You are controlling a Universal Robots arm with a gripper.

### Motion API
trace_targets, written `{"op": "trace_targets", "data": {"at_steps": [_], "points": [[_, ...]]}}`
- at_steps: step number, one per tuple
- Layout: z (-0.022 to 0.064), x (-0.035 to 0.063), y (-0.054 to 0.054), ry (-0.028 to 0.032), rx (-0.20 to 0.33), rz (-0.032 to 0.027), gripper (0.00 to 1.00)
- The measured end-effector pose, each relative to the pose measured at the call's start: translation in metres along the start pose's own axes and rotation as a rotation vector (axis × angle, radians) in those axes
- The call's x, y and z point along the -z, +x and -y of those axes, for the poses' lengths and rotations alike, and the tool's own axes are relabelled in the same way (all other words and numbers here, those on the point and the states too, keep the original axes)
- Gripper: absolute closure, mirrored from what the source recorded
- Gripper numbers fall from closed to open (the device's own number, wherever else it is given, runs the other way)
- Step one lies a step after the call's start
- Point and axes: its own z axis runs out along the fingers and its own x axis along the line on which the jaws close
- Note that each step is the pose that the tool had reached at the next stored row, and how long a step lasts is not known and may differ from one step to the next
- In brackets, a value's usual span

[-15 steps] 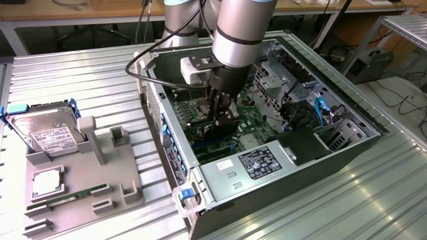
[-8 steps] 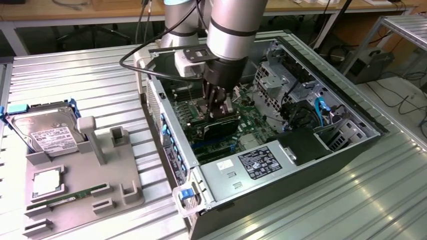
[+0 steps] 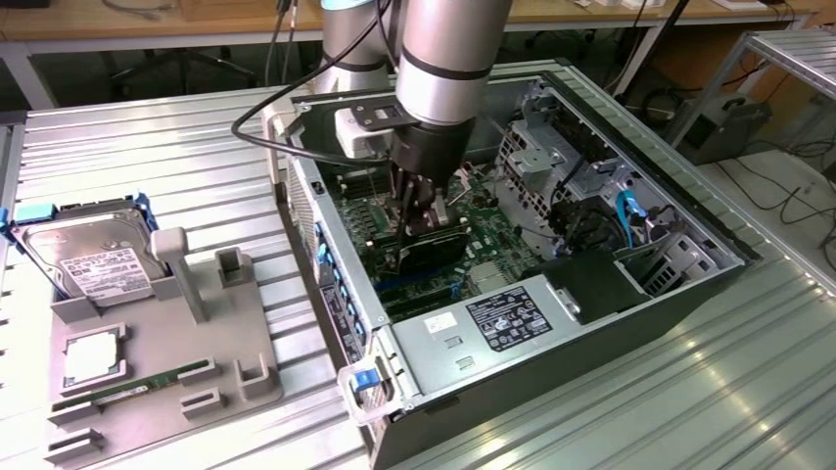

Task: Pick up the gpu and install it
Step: 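Insert the gpu into the slot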

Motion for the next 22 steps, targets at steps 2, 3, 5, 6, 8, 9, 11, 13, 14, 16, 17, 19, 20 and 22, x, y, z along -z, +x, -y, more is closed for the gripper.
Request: {"op": "trace_targets", "data": {"at_steps": [2,3,5,6,8,9,11,13,14,16,17,19,20,22], "points": [[0.0000,-0.0010,0.0000,0.0000,0.000,-0.0035,0.89],[0.0000,-0.0014,0.0000,-0.0001,0.000,-0.0052,0.89],[0.0001,-0.0020,-0.0001,0.0000,0.000,-0.0073,0.89],[0.0001,-0.0023,-0.0001,0.0001,0.000,-0.0083,0.89],[0.0001,-0.0028,-0.0001,0.0001,0.000,-0.0102,0.89],[0.0001,-0.0029,-0.0001,0.0000,0.000,-0.0110,0.89],[0.0001,-0.0031,-0.0001,0.0000,0.000,-0.0117,0.89],[0.0000,-0.0034,-0.0004,0.0000,0.000,-0.0128,0.89],[0.0000,-0.0035,-0.0012,0.0000,0.000,-0.0132,0.89],[-0.0001,-0.0034,-0.0052,0.0001,0.000,-0.0133,0.89],[-0.0001,-0.0034,-0.0059,0.0001,0.000,-0.0132,0.89],[0.0000,-0.0034,-0.0060,0.0001,0.000,-0.0132,0.89],[0.0000,-0.0034,-0.0060,0.0002,0.000,-0.0131,0.89],[-0.0001,-0.0034,-0.0060,0.0002,0.000,-0.0132,0.89]]}}
